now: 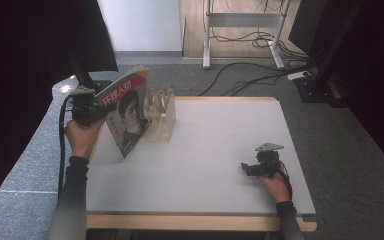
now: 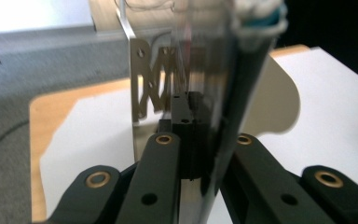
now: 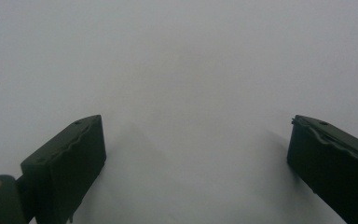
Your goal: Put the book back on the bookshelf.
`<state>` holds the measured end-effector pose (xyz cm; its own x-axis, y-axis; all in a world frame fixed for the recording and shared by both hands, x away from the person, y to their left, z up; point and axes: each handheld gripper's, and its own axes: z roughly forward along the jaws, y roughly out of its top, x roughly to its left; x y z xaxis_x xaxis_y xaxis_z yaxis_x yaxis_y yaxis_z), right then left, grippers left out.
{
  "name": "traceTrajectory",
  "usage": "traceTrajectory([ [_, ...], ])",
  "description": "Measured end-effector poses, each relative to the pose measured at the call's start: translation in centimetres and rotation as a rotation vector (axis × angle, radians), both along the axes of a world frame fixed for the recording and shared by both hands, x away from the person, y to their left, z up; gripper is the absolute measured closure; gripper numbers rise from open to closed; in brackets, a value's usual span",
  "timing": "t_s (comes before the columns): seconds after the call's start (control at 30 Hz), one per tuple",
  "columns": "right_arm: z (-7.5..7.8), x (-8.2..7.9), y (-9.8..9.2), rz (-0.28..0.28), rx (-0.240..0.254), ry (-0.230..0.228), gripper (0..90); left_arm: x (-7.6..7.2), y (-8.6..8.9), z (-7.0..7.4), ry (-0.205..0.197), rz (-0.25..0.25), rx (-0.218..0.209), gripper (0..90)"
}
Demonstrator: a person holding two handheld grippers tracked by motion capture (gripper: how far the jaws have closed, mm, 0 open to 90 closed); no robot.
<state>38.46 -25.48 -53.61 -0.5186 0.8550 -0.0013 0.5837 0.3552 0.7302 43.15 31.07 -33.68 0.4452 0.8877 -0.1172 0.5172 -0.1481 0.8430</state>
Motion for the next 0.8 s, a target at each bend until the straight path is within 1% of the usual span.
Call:
traceTrajectory([
  [0.03,0.0,0.0,0.0,0.000,0.000,-0.001,3.6,0.1,-0.1,-0.2,-0.018,0.005,-0.006,87.1],
  [0.07,0.0,0.0,0.0,0.000,0.000,-0.001,3.6,0.2,-0.1,-0.5,-0.022,0.005,-0.018,87.0],
  [0.1,0.0,0.0,0.0,0.000,-0.001,0.001,3.6,0.6,-0.2,-1.1,-0.022,0.017,-0.033,86.9],
  [0.13,0.0,0.0,0.0,0.000,-0.001,0.001,3.6,0.6,-0.2,-1.1,-0.022,0.017,-0.033,86.8],
  [0.17,0.0,0.0,0.0,0.001,0.000,0.001,3.6,0.7,-0.1,-1.4,-0.022,0.029,-0.040,86.6],
  [0.2,0.0,0.0,0.0,0.000,-0.001,0.001,3.6,0.8,0.1,-1.6,-0.022,0.043,-0.041,86.3],
  [0.23,0.0,0.0,0.0,0.000,-0.001,0.001,3.6,0.7,0.2,-1.9,-0.030,0.067,-0.028,86.3],
  [0.27,0.0,0.0,0.0,0.001,-0.001,0.001,3.6,0.6,0.6,-2.3,-0.040,0.088,-0.028,85.2],
  [0.3,0.0,0.0,0.0,0.001,-0.001,0.001,3.6,0.6,0.6,-2.3,-0.040,0.088,-0.028,83.0],
  [0.33,0.0,0.0,0.0,0.002,-0.002,0.000,3.6,0.7,1.1,-2.7,-0.030,0.075,-0.052,77.2],
  [0.37,0.0,0.0,0.0,0.002,-0.002,0.001,3.6,0.7,1.1,-2.7,-0.029,0.074,-0.051,71.6],
  [0.43,0.0,0.0,0.0,0.002,-0.002,0.002,3.6,0.7,1.1,-2.8,-0.028,0.074,-0.045,63.6],
  [0.47,0.0,0.0,0.0,0.002,-0.003,0.001,3.6,0.7,1.1,-2.8,-0.033,0.079,-0.040,57.0],
  [0.5,0.0,0.0,0.0,0.002,-0.003,0.001,3.6,0.7,1.1,-2.7,-0.042,0.077,-0.039,57.0],
  [0.57,0.0,0.0,0.0,0.002,-0.003,0.001,3.7,0.8,1.1,-2.7,-0.045,0.059,-0.041,43.2],
  [0.6,0.1,0.0,0.0,0.001,-0.002,0.002,3.6,0.5,1.1,-2.7,-0.071,0.042,-0.038,30.9],
  [0.63,0.1,0.0,0.0,0.001,-0.002,0.002,3.6,0.5,1.1,-2.7,-0.071,0.042,-0.038,27.5],
  [0.67,0.1,0.0,0.0,0.001,-0.002,0.002,3.6,0.4,1.0,-2.6,-0.076,0.044,-0.033,27.5],
  [0.73,0.1,0.0,0.0,0.001,-0.002,0.002,3.6,0.1,0.9,-2.5,-0.074,0.041,-0.026,18.3],
  [0.77,0.1,0.0,0.0,0.001,-0.002,0.002,3.7,-0.1,0.9,-2.4,-0.072,0.046,-0.017,14.0],
  [0.8,0.1,0.0,0.0,0.001,-0.002,0.002,3.7,-0.3,1.0,-2.3,-0.076,0.044,-0.012,14.0],
])
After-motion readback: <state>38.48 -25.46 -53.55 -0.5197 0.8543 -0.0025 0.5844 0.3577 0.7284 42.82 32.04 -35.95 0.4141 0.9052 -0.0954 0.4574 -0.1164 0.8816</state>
